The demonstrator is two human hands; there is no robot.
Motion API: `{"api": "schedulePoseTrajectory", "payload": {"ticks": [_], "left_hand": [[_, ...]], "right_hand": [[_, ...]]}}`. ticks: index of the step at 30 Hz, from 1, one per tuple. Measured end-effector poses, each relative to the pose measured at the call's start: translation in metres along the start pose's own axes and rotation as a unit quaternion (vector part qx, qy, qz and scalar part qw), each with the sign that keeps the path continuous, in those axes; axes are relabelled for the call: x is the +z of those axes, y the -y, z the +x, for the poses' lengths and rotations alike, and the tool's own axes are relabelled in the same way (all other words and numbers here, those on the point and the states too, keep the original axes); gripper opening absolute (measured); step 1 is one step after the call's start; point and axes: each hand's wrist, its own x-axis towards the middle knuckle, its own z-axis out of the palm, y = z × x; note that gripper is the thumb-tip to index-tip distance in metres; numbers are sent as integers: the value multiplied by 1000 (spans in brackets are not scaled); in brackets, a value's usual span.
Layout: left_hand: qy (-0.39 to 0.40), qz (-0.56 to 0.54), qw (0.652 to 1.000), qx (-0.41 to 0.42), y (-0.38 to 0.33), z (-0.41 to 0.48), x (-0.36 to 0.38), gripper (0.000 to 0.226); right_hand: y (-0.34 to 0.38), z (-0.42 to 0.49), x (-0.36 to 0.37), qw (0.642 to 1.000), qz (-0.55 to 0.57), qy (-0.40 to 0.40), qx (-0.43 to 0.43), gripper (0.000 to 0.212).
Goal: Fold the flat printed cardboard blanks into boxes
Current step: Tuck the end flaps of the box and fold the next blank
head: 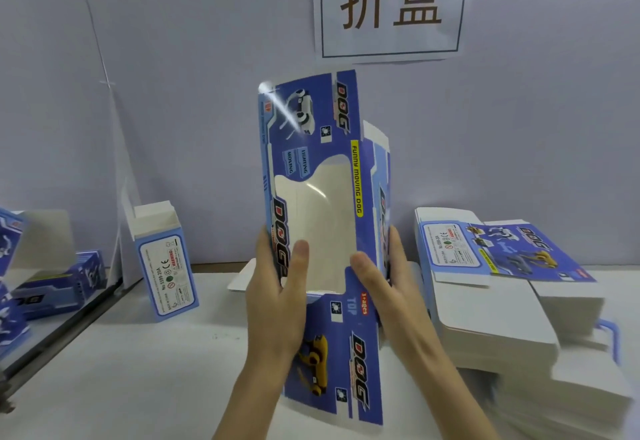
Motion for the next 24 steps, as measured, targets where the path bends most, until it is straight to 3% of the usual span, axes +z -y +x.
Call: {"api": "schedulePoseTrajectory", "payload": {"ticks": [2,8,12,15,17,19,24], "left_hand": [[20,-7,1000,1,1,-2,5,62],[76,-40,994,-65,1,7,-3,55],[144,-74,978,-133,-4,17,-29,75],[184,-27,972,-142,-3,16,-26,90],[136,-21,981,-138,-2,16,-23,81],[103,-19,985,-139,1,17,-25,70],[123,-63,979,-150,4,19,-31,50]], "right_hand": [[-2,-2,3,999,-12,36,9,105],[-3,2,-7,999,-44,19,5,47],[4,1,-39,994,29,12,108,37],[3,0,-48,990,-4,10,141,53],[4,3,-51,990,-51,7,129,60],[4,6,-56,991,-59,-22,119,54],[0,6,-63,986,-25,-28,163,58]]}}
